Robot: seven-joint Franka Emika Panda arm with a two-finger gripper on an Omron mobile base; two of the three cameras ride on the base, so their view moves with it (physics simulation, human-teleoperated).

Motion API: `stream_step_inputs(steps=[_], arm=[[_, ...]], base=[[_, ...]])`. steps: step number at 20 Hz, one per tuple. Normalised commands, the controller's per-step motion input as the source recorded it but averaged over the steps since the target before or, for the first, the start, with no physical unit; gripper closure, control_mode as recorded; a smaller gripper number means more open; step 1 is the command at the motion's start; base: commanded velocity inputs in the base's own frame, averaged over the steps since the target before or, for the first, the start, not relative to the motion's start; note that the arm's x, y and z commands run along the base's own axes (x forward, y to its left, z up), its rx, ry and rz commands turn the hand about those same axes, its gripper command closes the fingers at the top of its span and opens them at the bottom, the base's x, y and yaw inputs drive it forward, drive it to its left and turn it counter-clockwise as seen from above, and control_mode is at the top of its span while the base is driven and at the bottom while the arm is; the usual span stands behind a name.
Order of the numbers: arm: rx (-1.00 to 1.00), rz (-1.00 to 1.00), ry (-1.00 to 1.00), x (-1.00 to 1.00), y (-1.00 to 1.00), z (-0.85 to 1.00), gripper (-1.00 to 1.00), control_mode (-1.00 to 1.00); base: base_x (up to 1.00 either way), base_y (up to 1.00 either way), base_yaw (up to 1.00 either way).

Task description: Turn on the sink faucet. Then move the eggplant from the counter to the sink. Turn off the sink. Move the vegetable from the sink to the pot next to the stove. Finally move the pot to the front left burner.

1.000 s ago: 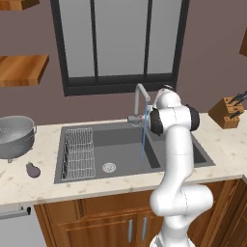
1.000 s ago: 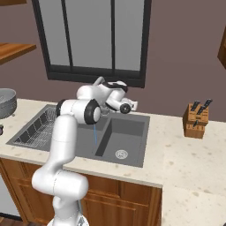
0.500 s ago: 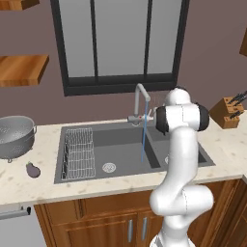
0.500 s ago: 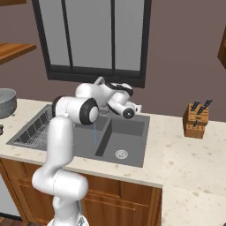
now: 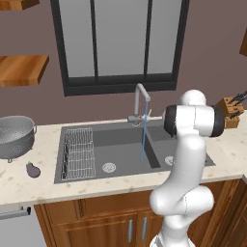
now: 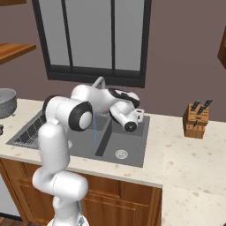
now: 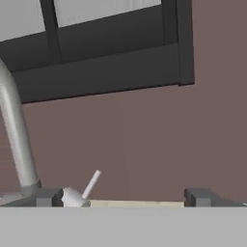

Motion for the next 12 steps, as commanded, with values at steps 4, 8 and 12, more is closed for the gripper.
stream_step_inputs(steps=[4, 8, 12], arm=[[-0.04, 0.07, -0.26, -0.74, -0.15, 0.36, -1.0, -1.0], [-0.07, 0.09, -0.29, -0.72, -0.08, 0.43, -1.0, -1.0], [-0.08, 0.1, -0.3, -0.74, -0.01, 0.54, -1.0, -1.0]], base=[[0.0, 0.0, 0.0], [0.0, 0.0, 0.0], [0.0, 0.0, 0.0]])
